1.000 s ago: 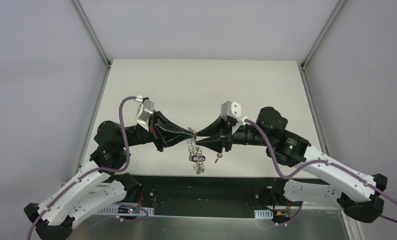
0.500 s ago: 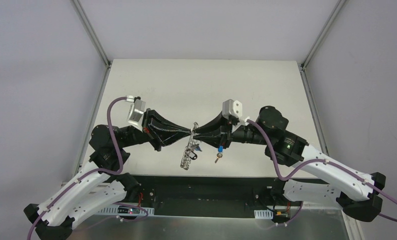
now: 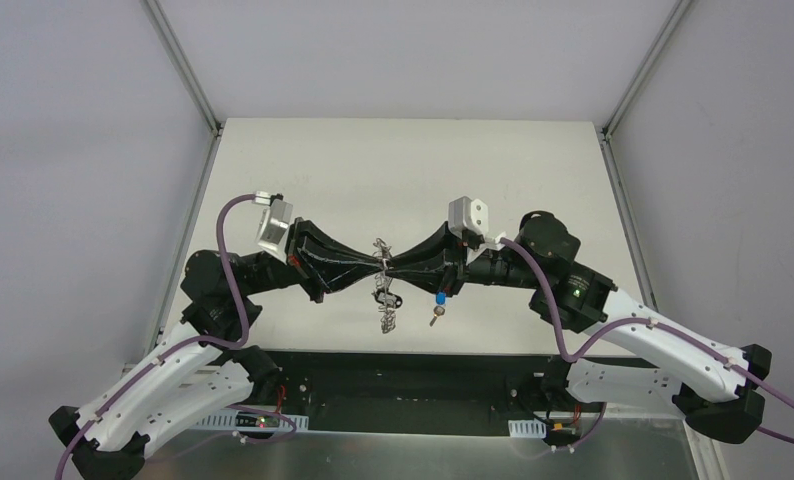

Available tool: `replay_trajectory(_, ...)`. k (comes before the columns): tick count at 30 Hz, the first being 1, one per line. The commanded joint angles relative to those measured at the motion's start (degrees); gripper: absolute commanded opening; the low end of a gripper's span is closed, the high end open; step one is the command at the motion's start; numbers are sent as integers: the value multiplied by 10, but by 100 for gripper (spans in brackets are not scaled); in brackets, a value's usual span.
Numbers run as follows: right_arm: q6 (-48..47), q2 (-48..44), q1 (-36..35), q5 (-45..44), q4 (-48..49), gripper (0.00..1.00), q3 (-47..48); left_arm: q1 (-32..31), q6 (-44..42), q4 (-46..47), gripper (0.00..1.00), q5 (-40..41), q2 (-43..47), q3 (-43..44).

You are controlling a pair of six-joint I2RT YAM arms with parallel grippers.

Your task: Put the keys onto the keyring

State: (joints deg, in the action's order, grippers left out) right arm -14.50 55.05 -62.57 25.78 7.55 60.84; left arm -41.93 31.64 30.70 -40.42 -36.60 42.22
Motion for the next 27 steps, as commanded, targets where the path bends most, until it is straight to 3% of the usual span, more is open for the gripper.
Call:
replay_trajectory(1, 15, 3, -3, 26, 41, 19, 31, 1, 7, 52, 0, -6, 9, -1)
replay_trajectory(12, 18, 3, -4, 25, 38, 0, 33, 1, 6, 52, 0, -10, 10, -5)
replay_trajectory(19, 8, 0, -3, 14, 12, 0, 45, 1, 6, 42, 0, -31, 9, -6)
replay_trajectory(24, 4, 7, -3, 9, -62, 0, 84, 1, -58, -104, 0, -79, 5, 40)
replay_trajectory(27, 4, 11, -3, 10, -121, 0, 110, 1, -85, -160, 15, -83, 16, 56)
